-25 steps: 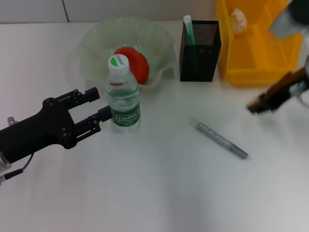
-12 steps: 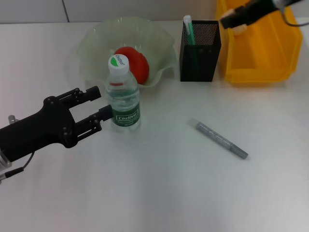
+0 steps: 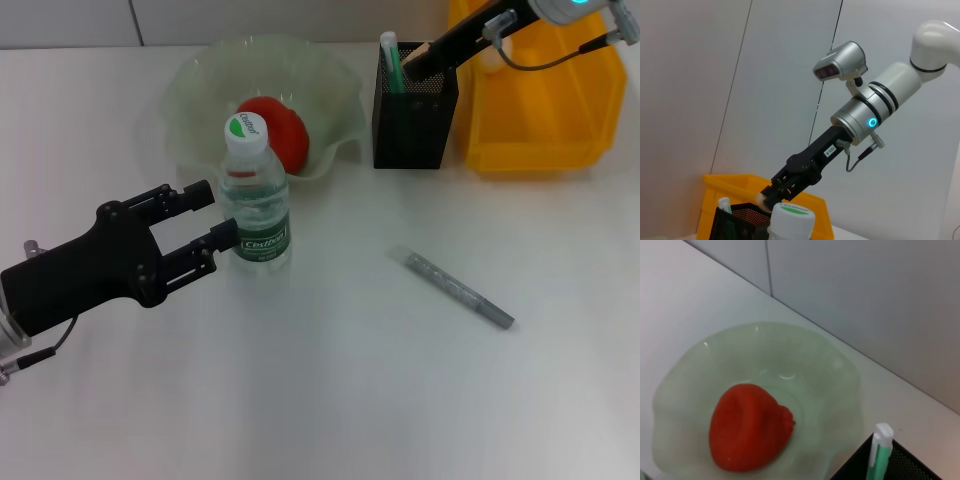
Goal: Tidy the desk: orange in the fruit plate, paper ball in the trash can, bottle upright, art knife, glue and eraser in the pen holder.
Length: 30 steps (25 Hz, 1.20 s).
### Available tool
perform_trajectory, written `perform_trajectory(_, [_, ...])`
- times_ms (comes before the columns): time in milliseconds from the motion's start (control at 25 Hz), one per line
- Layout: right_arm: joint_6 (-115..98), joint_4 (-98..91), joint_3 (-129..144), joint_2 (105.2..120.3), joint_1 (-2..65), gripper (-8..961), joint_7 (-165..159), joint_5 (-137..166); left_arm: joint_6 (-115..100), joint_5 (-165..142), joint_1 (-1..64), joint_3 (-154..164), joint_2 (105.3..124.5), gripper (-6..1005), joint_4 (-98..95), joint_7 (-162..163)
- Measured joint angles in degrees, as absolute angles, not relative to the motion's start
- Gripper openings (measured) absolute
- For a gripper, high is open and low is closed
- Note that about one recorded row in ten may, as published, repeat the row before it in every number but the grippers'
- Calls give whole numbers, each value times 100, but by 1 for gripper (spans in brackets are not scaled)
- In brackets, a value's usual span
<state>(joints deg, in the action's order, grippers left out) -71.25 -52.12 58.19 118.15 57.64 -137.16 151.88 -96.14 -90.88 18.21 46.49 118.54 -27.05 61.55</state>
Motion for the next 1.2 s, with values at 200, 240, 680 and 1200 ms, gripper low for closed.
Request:
perform_trajectory(200, [-7025,-5187,5823,11872,5785,438,-13753,15249,-9610,-9088,1823,4635,11856,606,-2663,6097])
perform_trajectory(240, [-6993,-5187,5822,11882,5778,440,-13754,15250,-9610,-9088,1823,4635,11856,607,-2663,6097])
perform_trajectory(680, [-7076,-5399,5792,11892,5644,462,-13760,15214,-9629,-9088,1784,4632,11857,607,-2663,6092])
perform_trajectory(1200, [-9488,-7183,6713,11939,4931,466,-14064,15188,-9666,-9088,1750,4632,11847,607,-2663,6052])
